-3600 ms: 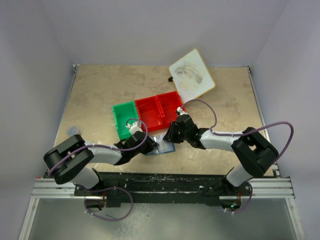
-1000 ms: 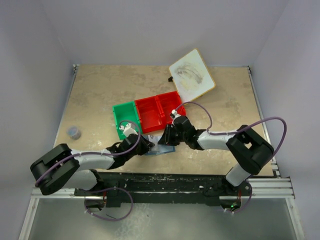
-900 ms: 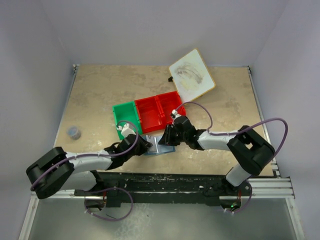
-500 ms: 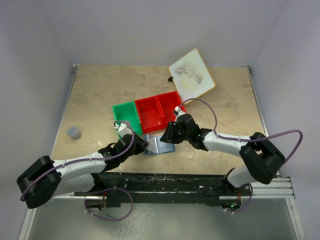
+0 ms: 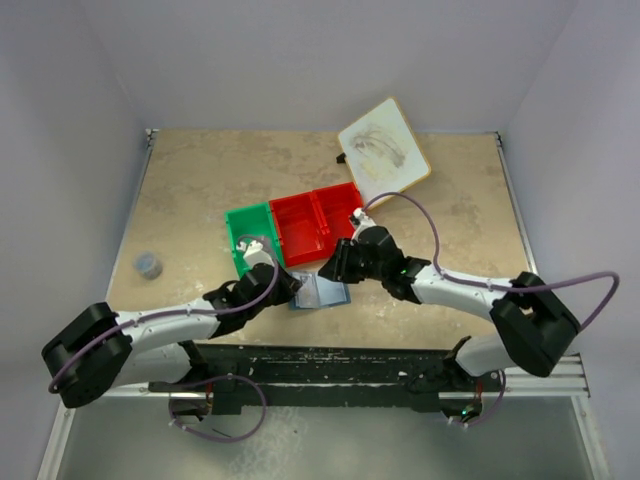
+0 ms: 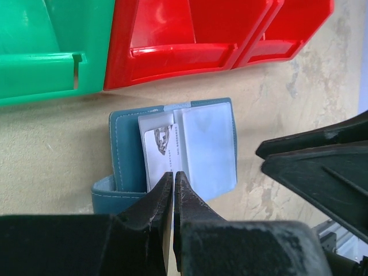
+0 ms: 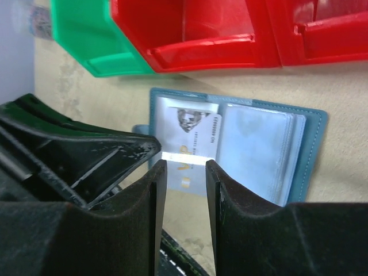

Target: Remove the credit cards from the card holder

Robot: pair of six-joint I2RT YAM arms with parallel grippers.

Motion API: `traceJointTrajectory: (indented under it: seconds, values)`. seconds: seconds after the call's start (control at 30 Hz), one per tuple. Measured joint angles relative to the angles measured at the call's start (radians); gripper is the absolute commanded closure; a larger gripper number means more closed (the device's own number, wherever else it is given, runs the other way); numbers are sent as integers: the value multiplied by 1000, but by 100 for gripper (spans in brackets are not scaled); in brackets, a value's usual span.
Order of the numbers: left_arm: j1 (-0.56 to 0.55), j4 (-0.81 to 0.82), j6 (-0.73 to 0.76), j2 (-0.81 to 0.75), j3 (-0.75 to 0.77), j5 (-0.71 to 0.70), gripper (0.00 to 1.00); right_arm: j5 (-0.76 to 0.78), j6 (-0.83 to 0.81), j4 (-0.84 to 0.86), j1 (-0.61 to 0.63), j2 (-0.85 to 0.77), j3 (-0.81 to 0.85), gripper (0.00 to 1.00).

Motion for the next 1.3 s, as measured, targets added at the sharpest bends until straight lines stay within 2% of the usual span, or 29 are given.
traceJointTrajectory:
  seconds: [0.4, 0.7, 0.93, 1.3]
  values:
    - [0, -69, 1, 62, 20, 3, 86, -147, 19, 142, 11, 254, -10, 62]
    - [0, -48, -23, 127, 16, 18, 70, -154, 19, 150, 18, 273, 2, 62]
    - [0, 31, -61, 136, -8, 31, 64, -154, 19, 150, 18, 274, 2, 62]
    - [0, 5, -97, 93, -24, 5, 54, -153, 30, 157, 31, 288, 3, 62]
